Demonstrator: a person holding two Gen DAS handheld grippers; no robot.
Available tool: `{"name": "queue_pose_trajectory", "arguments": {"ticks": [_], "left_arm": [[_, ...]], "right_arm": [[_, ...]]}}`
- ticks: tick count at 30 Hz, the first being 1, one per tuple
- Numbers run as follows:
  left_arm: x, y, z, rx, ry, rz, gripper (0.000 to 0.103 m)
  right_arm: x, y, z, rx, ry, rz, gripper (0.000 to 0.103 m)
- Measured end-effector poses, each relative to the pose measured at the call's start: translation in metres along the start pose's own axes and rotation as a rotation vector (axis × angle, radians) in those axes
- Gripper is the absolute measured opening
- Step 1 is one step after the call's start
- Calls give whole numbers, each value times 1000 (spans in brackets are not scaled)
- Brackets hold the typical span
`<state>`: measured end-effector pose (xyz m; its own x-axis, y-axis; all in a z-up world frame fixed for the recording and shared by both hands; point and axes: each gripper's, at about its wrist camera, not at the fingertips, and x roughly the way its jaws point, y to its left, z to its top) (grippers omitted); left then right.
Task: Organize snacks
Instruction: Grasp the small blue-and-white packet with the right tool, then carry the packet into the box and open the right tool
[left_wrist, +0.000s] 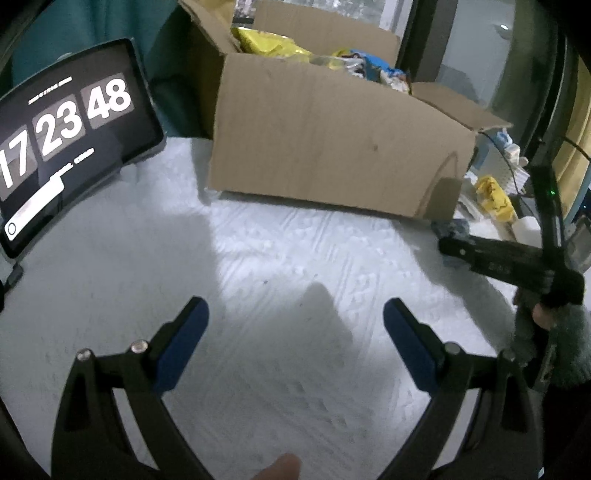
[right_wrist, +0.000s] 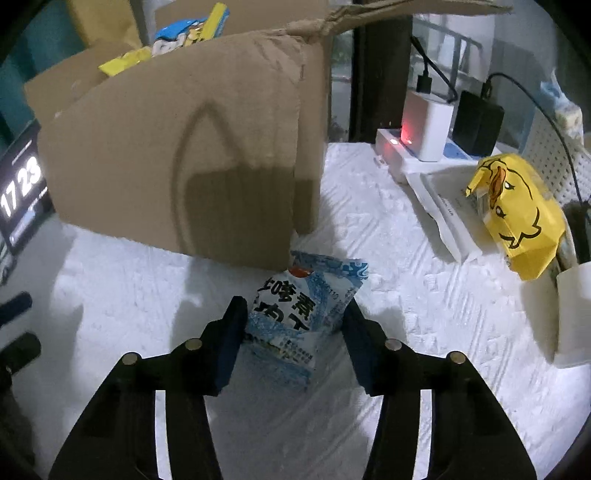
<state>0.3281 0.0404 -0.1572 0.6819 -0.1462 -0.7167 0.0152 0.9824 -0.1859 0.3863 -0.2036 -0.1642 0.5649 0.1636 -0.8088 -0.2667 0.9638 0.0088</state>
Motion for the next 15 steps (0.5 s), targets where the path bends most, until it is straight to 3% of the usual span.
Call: {"name": "queue_pose_trajectory", "arguments": {"ticks": [8,15], "left_arm": [[5,0,-11,-15,80,-2,96],[-23,-16,-18,20,31,2,96]], "right_arm": [[-21,-2,-20,-8,12,6,48],[-46,5,-40,-20,1,34,46]]}}
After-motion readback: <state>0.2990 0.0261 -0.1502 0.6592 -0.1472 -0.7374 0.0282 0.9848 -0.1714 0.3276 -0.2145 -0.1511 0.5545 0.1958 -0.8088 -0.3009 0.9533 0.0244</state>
